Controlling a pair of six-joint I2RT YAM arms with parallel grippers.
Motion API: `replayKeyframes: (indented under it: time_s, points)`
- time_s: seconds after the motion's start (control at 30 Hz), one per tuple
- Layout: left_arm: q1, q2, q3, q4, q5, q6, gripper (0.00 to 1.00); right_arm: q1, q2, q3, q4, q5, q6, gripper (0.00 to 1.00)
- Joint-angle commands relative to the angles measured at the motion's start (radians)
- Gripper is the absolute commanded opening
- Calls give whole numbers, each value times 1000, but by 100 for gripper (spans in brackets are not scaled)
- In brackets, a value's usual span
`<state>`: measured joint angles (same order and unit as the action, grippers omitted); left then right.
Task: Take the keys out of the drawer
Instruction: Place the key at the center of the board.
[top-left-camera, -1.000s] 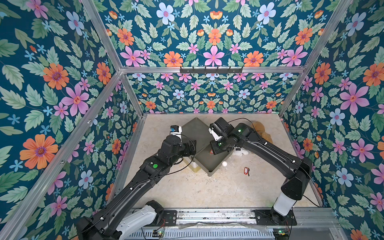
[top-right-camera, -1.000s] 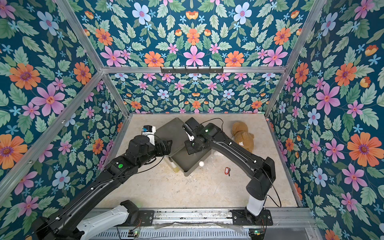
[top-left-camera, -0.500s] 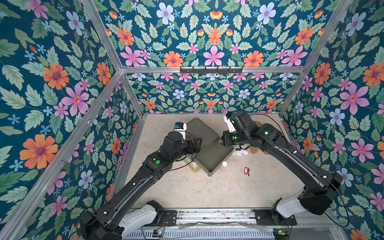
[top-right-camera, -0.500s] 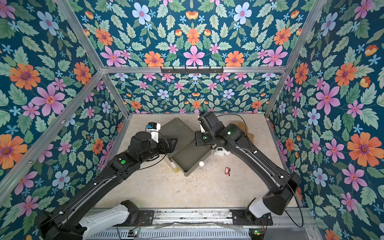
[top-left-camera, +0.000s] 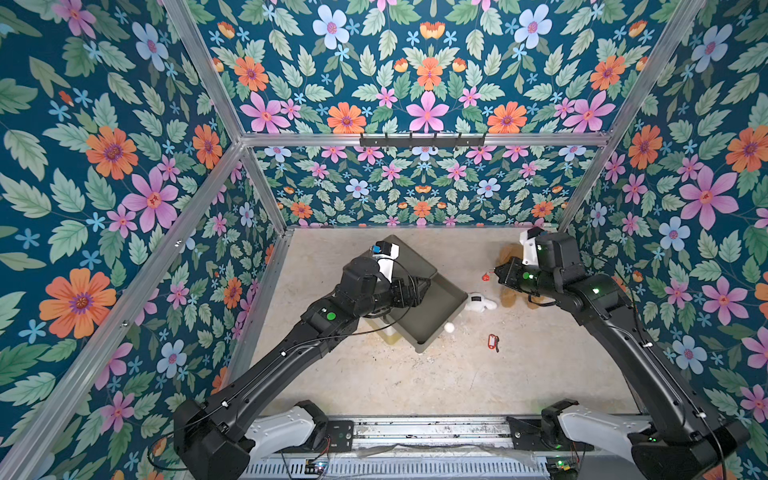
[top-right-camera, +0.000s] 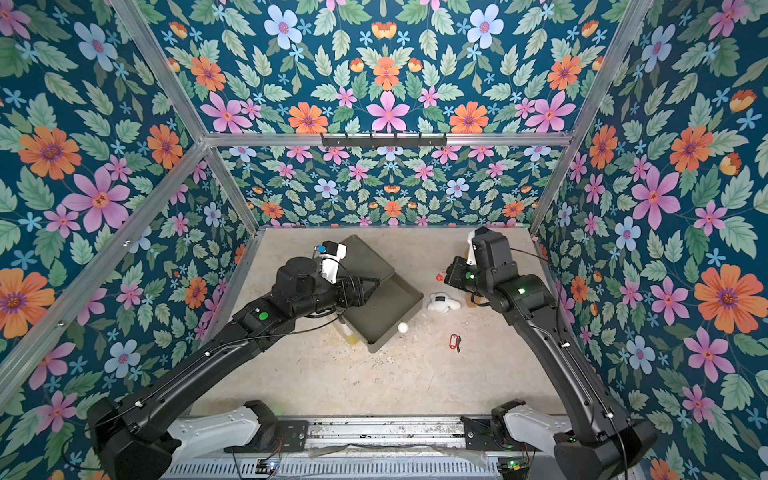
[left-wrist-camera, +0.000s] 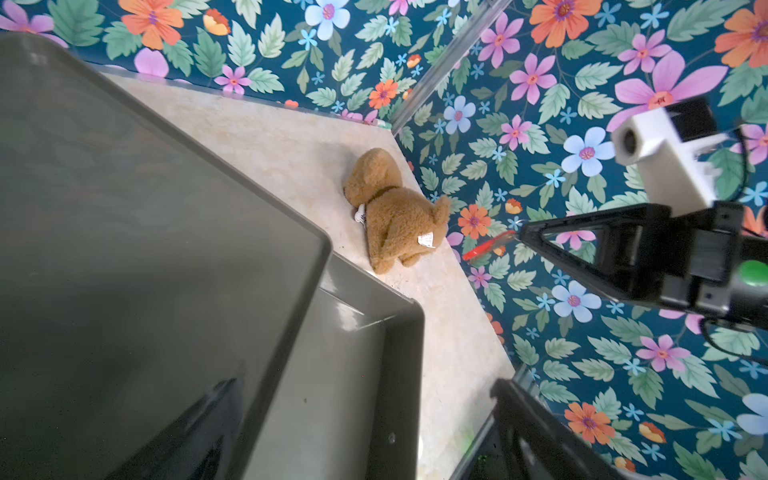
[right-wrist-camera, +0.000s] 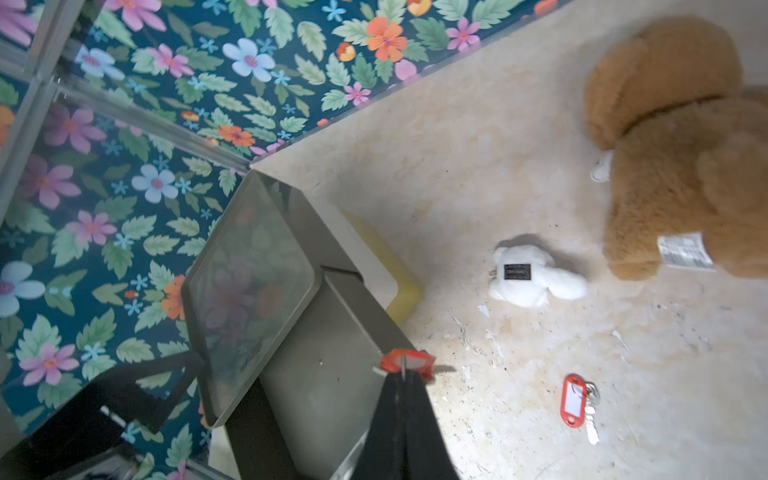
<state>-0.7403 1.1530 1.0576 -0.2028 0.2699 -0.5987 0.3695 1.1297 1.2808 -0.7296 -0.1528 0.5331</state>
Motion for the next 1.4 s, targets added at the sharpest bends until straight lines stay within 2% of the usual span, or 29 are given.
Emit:
replayKeyframes:
  time_s: [0.0, 0.23, 0.67, 1.37]
  points:
    - [-29, 24, 20, 33, 22, -1, 99, -63, -43, -74, 52, -86, 28, 0]
    - [-95, 89, 57, 22, -3, 14, 99, -170, -104, -265, 64, -99, 27, 0]
    - [-174, 158, 68, 11, -34, 10, 100, -230, -129, -571, 159, -116, 60, 0]
    - [-191, 172, 63, -24, -69, 20, 99, -286, -10, -771, 352, -226, 79, 0]
